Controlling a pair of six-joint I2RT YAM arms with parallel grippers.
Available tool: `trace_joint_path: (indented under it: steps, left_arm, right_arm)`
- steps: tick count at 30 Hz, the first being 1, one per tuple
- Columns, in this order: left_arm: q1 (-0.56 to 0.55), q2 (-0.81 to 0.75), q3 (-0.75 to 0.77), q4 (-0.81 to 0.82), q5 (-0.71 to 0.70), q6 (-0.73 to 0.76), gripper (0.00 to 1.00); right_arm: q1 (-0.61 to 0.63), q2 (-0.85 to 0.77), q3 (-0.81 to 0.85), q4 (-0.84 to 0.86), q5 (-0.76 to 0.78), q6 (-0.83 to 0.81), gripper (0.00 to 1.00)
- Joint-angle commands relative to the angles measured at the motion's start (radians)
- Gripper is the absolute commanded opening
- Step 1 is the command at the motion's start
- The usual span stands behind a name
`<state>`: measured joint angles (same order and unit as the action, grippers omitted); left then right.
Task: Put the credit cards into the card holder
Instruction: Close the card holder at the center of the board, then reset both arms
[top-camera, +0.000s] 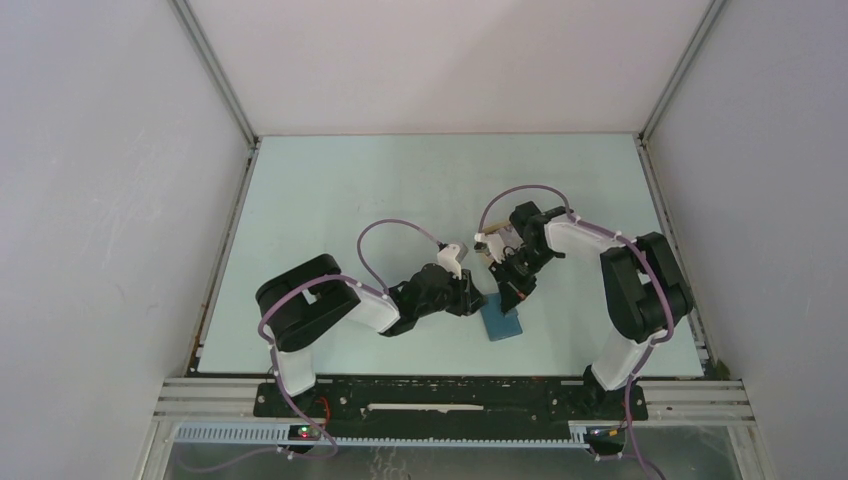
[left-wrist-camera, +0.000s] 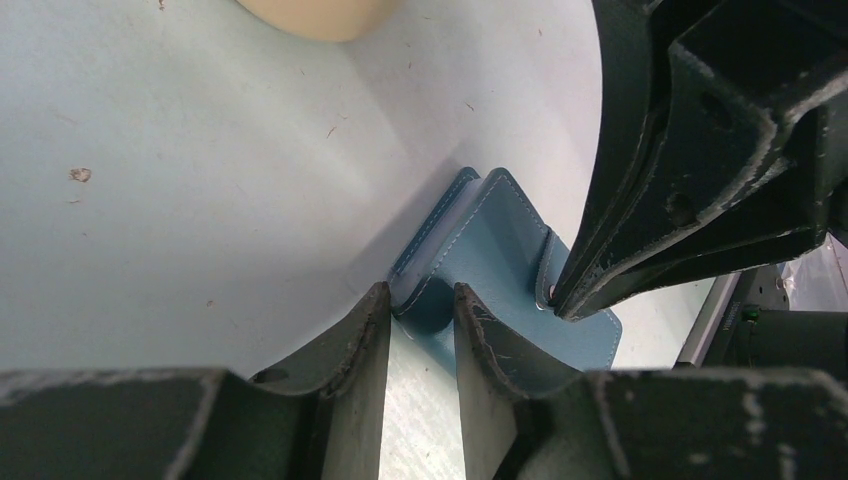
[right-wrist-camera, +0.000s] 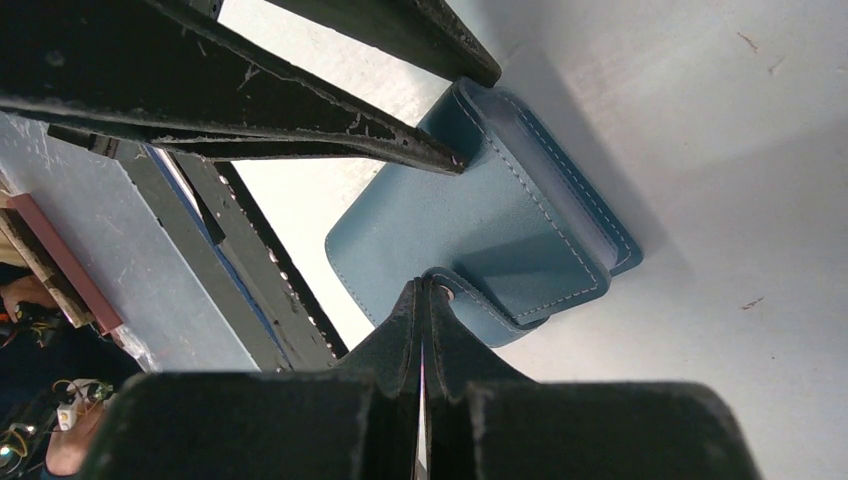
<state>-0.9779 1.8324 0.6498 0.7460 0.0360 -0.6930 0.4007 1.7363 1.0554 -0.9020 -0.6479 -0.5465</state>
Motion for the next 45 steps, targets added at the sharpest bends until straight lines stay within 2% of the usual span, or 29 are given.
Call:
trace_joint_path:
  steps: [1,18,23,24,27,29,34,38,40,43,45]
  left_arm:
    - [-0.012,-0.039,-0.019,0.035,-0.003,-0.005,0.33]
    - [-0.012,-0.041,-0.030,0.046,-0.007,-0.005,0.33]
    - [-0.012,-0.044,-0.030,0.049,-0.005,-0.005,0.34]
    - [-0.012,-0.047,-0.030,0.049,-0.005,-0.005,0.35]
    - [-0.012,-0.075,-0.037,0.042,-0.017,0.000,0.41]
    - [-0.011,-0.110,-0.040,0.016,-0.032,0.012,0.48]
    - [-0.004,-0.239,-0.052,-0.080,-0.087,0.073,0.58]
    - [0.002,-0.380,-0.062,-0.191,-0.093,0.157,0.63]
    - [0.006,-0.471,-0.056,-0.271,-0.100,0.225,0.69]
    - [0.016,-0.636,-0.013,-0.441,-0.145,0.312,0.84]
    - [0.035,-0.729,0.029,-0.557,-0.166,0.359,0.93]
  right_arm:
    - [0.019,0.037,0.014,0.025,0.020,0.004,0.00]
    - [0.017,0.102,0.012,0.035,0.086,0.036,0.00]
    - [0.002,0.093,0.026,0.025,0.037,0.018,0.01]
    - [-0.003,0.076,0.034,0.013,0.009,0.005,0.07]
    - [-0.011,0.009,0.046,-0.022,-0.062,-0.043,0.34]
    - [-0.017,-0.058,0.048,-0.036,-0.086,-0.063,0.46]
    - [-0.062,-0.241,0.038,-0.047,-0.086,-0.127,0.55]
    - [-0.117,-0.443,-0.019,0.025,-0.035,-0.136,0.59]
    - [-0.153,-0.552,-0.047,0.085,0.025,-0.124,0.62]
    - [-0.232,-0.711,-0.064,0.145,0.052,-0.106,0.78]
    - [-0.320,-0.791,-0.063,0.186,0.023,-0.043,0.93]
